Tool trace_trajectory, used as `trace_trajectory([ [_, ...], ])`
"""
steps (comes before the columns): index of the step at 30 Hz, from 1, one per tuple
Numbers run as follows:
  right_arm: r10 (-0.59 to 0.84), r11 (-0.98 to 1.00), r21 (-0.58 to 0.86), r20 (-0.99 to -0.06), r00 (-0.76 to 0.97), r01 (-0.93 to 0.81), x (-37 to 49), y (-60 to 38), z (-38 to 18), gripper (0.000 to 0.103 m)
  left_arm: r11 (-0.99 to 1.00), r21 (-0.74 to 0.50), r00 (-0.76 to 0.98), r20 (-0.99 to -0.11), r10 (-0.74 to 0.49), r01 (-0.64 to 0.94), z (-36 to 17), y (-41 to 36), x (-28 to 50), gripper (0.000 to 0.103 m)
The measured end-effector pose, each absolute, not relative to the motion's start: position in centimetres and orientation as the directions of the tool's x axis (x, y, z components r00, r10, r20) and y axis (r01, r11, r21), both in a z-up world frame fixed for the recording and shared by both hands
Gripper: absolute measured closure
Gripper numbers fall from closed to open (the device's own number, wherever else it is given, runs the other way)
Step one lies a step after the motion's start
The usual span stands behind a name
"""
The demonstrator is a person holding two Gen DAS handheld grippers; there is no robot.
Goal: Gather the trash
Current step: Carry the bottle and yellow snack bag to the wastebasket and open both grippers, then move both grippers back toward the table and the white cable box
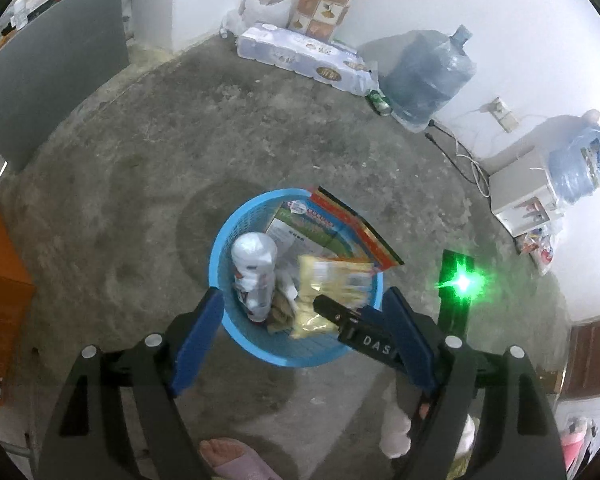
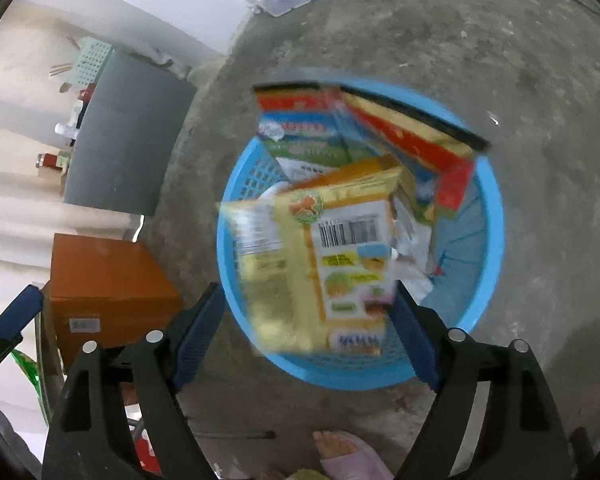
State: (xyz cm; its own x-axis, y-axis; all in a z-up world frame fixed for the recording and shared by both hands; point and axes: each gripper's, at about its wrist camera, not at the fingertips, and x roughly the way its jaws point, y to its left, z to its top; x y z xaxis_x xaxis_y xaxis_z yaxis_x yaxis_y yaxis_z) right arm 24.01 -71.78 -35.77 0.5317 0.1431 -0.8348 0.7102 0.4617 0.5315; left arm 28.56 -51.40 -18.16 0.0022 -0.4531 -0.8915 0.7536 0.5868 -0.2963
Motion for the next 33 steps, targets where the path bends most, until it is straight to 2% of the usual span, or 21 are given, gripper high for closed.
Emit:
trace_trajectory([
  [2,0.136,0.474,0.518,-0.842,0.522,0.713,23.8,-71.8,-35.6,0.024,0.583,-0.297,0.012,-0.884,-0.467,0.756,-15.8,-50.4,26.3,0.024],
  [11,0.100,0.483,0.506,-0.842,0.530,0.714,23.5,-71.8,-34.5,0.024,0.557,-0.325,0.075,-0.813,-0.577,0.764,-8.4,-43.4,25.0,0.024],
  [20,0.060,0.614,0.490,-0.811,0.582,0.619,21.0,-67.2,-27.1,0.024,0.589,-0.295,0.220,-0.731,-0.646,0.752,-2.2,-30.2,22.1,0.024],
  [26,0.078,0.752,0.459,-0.775,0.627,0.473,20.1,-62.1,-20.0,0.024,0.709,-0.278,0.375,-0.693,-0.615,0.648,0.0,-18.6,20.5,0.024],
  [33,0.128,0.898,0.374,-0.725,0.677,0.232,22.9,-54.2,-12.4,0.019,0.884,-0.262,0.563,-0.692,-0.452,0.388,-0.7,-3.4,18.7,0.024],
])
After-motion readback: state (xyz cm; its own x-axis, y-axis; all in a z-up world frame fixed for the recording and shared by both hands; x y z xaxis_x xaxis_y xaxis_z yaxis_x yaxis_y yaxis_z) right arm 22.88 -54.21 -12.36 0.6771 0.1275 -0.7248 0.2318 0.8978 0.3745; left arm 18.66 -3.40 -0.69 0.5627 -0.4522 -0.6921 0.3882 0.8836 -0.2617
